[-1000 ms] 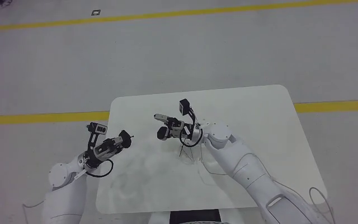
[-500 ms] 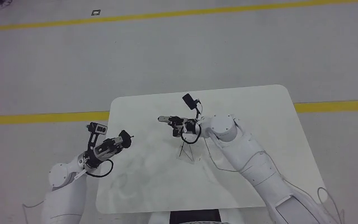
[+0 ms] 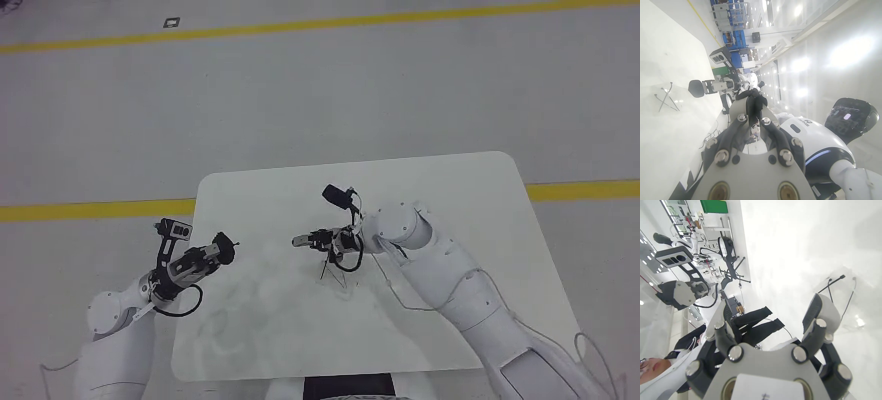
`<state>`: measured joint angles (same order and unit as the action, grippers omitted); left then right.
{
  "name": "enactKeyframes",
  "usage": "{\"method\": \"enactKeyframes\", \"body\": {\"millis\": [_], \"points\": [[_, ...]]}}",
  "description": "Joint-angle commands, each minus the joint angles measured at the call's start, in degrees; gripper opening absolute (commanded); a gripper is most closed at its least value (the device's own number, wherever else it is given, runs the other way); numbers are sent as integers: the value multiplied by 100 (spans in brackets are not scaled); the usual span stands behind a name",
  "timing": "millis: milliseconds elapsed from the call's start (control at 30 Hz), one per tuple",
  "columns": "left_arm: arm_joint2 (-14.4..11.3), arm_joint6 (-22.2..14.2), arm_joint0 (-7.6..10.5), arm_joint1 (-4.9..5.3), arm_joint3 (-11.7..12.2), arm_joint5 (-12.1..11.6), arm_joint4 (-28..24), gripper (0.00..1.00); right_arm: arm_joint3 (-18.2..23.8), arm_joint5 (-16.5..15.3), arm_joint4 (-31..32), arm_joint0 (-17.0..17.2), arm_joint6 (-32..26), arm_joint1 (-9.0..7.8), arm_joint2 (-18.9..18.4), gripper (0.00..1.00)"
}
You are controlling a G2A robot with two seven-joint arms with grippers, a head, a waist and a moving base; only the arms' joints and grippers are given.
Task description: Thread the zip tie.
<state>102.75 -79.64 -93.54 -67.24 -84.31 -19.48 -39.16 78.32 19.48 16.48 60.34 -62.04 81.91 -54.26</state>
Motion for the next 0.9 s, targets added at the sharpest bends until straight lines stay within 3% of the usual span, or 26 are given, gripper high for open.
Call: {"method": "enactKeyframes", "body": {"millis": [0,333,533,700,867], "points": [[0,0,0,0,0,0,0,0,0,0,1,0,-12,0,0,100],[0,0,0,0,0,0,0,0,53,0,251,416,797,-13,-22,100],[0,0,0,0,0,0,0,0,-60,0,771,582,774,7,-127,100],[0,0,0,0,0,0,0,0,208,0,1085,799,395,54,-342,100],[0,0,0,0,0,0,0,0,208,0,1085,799,395,54,-342,100]]}}
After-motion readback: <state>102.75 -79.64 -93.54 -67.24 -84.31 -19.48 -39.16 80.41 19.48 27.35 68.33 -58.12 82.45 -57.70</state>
